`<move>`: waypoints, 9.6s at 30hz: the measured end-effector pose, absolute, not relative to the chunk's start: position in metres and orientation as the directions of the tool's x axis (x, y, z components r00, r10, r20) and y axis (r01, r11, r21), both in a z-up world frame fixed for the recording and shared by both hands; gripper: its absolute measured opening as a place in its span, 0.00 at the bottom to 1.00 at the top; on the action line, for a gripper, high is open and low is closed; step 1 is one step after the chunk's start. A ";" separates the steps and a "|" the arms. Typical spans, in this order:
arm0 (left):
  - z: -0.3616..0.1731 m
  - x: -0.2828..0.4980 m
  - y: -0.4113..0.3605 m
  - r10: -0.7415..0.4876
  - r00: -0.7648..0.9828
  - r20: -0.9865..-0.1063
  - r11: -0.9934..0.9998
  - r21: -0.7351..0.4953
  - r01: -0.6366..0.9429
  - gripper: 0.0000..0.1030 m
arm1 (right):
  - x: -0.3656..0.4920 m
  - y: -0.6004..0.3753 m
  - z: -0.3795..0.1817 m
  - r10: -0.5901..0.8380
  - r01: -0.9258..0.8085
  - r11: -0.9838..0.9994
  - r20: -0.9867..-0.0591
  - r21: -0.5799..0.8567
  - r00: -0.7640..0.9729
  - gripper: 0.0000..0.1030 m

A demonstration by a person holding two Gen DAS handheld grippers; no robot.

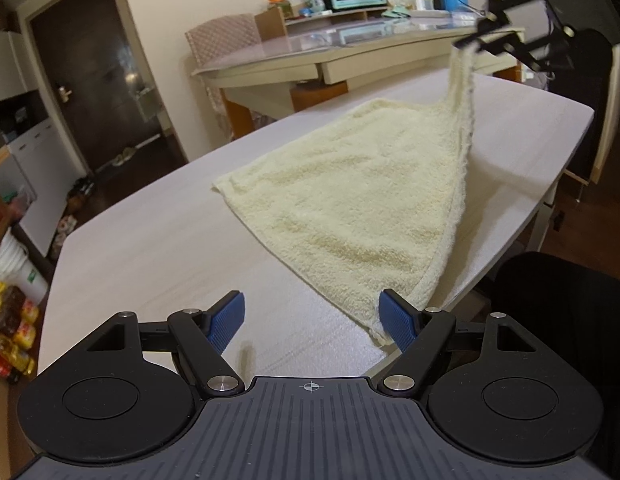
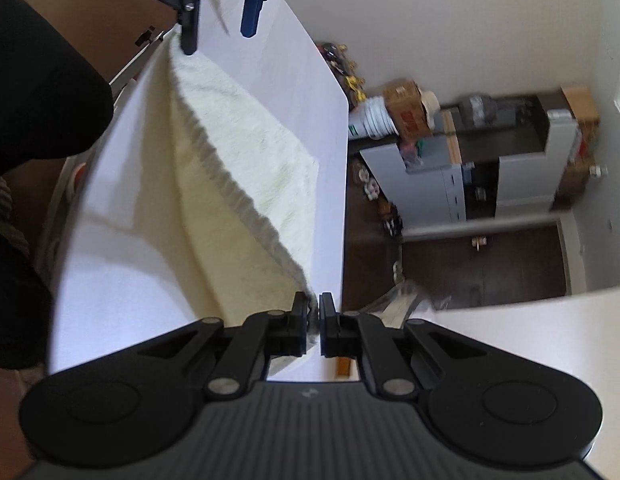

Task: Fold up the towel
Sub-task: 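Lift the corner with the right tool and fold it diagonally across, then open the right tool to release the folded corner, then withdraw the right tool and bring it to the folded towel edge, then close the right tool on a pointed corner of the towel triangle, then lift the corner with the right tool and carry it over the opposite corner, then lower the corner onto the towel and open the right tool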

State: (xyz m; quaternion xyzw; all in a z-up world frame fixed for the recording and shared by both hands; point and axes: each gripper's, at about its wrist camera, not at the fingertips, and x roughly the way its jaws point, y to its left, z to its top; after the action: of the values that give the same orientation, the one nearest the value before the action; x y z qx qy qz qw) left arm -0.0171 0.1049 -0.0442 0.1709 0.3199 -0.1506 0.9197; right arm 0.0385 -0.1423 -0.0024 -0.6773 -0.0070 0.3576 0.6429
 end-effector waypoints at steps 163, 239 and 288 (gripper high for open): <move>-0.045 0.144 0.213 -0.318 0.574 -0.754 0.872 0.005 0.489 0.96 | 0.207 -0.185 0.044 0.940 -0.756 0.325 -0.284 0.569 0.191 0.09; -0.049 0.133 0.177 -0.298 0.670 -0.680 0.881 0.074 0.467 0.97 | 0.263 -0.228 -0.042 0.761 -0.502 0.649 -0.503 0.572 0.410 0.13; -0.032 0.139 0.186 -0.239 0.721 -0.650 0.918 0.091 0.386 0.98 | 0.240 -0.211 -0.013 0.691 -0.548 0.717 -0.539 0.430 0.481 0.27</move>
State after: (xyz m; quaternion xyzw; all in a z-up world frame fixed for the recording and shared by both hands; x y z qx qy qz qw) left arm 0.1388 0.1857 -0.0322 0.1106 0.3326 -0.1697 0.9210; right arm 0.2402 -0.2112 -0.0127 0.0997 0.3578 0.3624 0.8548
